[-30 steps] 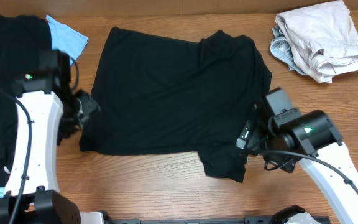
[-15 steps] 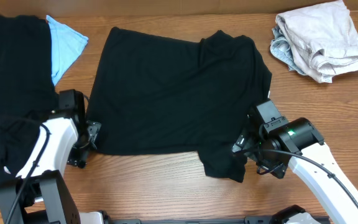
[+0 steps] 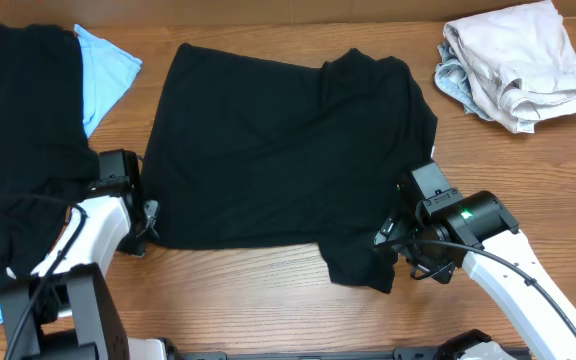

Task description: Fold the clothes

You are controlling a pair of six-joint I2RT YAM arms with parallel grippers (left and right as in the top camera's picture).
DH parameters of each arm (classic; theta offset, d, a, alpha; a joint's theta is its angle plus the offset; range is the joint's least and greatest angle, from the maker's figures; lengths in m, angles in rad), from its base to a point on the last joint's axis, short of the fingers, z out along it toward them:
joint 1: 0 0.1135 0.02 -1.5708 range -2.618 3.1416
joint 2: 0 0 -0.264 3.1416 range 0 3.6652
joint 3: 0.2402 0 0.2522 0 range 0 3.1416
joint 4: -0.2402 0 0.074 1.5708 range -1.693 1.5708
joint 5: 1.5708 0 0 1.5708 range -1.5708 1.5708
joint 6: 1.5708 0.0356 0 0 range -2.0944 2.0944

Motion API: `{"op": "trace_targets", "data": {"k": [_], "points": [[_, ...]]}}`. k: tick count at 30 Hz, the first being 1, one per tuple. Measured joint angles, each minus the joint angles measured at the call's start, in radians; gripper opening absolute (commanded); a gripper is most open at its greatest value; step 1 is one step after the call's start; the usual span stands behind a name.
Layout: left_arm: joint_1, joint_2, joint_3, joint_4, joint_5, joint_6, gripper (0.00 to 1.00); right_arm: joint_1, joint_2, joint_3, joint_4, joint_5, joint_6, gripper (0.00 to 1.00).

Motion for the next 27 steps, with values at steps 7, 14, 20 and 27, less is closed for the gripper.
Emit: {"op": "trace_targets", "data": {"k": [7,14,20,27], "points": [[0.0,0.058,0.024,0.001,0.014,-0.002,0.29,0.0,0.0,0.0,-0.002,0.0,0.0,0.83],[-0.003,0.077,0.047,0.004,0.026,0.004,0.04,0.001,0.0,-0.001,0.0,-0.008,0.004,0.72],[-0.003,0.078,0.049,-0.032,0.022,0.033,0.04,0.018,0.0,-0.085,0.097,-0.028,0.009,0.7],[-0.003,0.078,0.049,-0.041,0.02,0.036,0.04,0.021,0.002,-0.281,0.253,-0.08,0.014,0.69]]}}
